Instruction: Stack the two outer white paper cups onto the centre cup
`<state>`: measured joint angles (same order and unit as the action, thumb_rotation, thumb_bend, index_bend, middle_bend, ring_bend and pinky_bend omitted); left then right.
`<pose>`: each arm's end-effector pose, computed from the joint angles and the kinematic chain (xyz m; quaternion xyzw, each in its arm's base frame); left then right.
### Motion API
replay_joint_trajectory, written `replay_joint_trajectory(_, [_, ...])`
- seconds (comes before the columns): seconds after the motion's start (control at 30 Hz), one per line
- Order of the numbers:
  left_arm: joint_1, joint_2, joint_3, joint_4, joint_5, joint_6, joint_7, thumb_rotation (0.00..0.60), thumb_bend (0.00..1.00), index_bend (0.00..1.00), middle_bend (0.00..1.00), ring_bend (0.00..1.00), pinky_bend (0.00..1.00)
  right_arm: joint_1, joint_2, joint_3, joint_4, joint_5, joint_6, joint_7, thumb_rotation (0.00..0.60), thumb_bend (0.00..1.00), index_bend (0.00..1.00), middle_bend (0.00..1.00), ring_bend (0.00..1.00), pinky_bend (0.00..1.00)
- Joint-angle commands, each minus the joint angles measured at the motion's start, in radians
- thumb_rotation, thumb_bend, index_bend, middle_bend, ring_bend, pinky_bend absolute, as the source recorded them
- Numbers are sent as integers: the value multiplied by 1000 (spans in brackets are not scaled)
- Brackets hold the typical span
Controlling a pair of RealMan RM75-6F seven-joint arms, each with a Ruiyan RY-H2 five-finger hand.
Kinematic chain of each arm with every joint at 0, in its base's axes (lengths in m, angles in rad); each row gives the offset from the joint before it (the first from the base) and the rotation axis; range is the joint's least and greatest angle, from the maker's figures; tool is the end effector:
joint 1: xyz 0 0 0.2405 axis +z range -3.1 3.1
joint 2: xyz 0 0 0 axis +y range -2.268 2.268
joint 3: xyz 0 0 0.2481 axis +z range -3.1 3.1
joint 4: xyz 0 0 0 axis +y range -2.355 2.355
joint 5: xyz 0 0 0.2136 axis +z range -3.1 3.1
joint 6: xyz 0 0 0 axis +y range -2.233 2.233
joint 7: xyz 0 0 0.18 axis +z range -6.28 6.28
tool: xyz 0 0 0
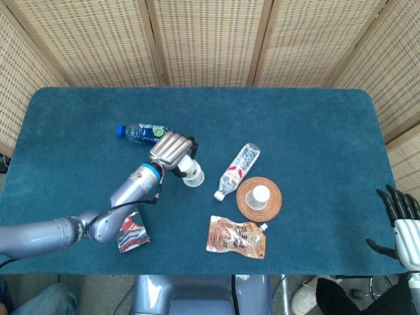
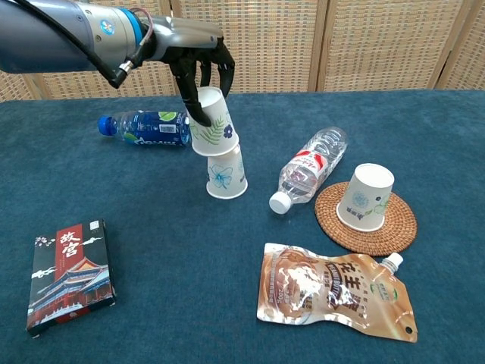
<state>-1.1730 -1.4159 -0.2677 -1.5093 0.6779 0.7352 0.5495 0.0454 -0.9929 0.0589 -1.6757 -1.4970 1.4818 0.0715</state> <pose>-0.0071 0.4380 -0.0083 -0.7984 -0.3181 -0.3379 0.3836 -0.3092 -0.2063 0.1868 0.5820 -0.3995 0.3841 0.5952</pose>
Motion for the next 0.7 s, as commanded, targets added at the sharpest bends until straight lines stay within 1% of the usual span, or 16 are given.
replay_joint_trajectory(0.03, [-26,-24,16,30,-30,-4,7,600,128,583,373,430,462,0,0,2,2,6,-1,1,600,0,2,0,0,0])
replay_joint_trajectory(0.23, [-54,-36,34,47,-69,-13,2,600,108,575,373,430,462,-1,1,3,5,11,-2,7,600,0,4,0,0,0])
replay_joint_trajectory(0.3, [-56,-37,37,47,-72,-12,1,600,84,543,353,408,445,-1,2,3,5,11,-3,8,600,0,5,0,0,0])
replay_joint_trajectory(0.37, [-60,-39,43,48,-76,-10,1,600,39,400,239,286,354,0,2,3,5,12,-4,8,600,0,6,0,0,0])
replay_joint_trajectory(0.4, [-62,-39,47,48,-80,-11,2,600,15,249,133,163,251,0,2,3,5,12,-5,8,600,0,6,0,0,0])
replay_joint_trajectory(0.43, [-64,-37,52,46,-87,-14,3,600,1,111,48,64,139,0,2,3,5,12,-5,9,600,0,6,0,0,0])
replay_joint_trajectory(0.47, [-65,-32,58,40,-92,-15,2,600,0,47,12,20,79,0,3,2,5,11,-5,10,600,0,6,0,0,0])
replay_joint_trajectory(0.5, [-55,-22,50,22,-86,-8,-21,600,0,3,0,0,21,-1,3,2,6,10,-5,11,600,0,6,0,0,0])
replay_joint_trajectory(0.53, [-38,-2,42,-8,-66,-5,-54,600,0,0,0,0,0,-1,4,1,6,9,-5,12,600,0,6,0,0,0])
replay_joint_trajectory(0.6, [2,32,24,-47,-12,18,-116,600,0,0,0,0,0,-3,4,1,7,9,-2,15,600,0,6,0,0,0])
replay_joint_trajectory(0.63, [30,52,20,-65,34,42,-150,600,0,0,0,0,0,-3,4,1,7,9,-2,14,600,0,7,0,0,0])
replay_joint_trajectory(0.7, [74,80,19,-88,91,83,-196,600,0,0,0,0,0,-3,3,0,8,9,-3,14,600,0,8,0,0,0])
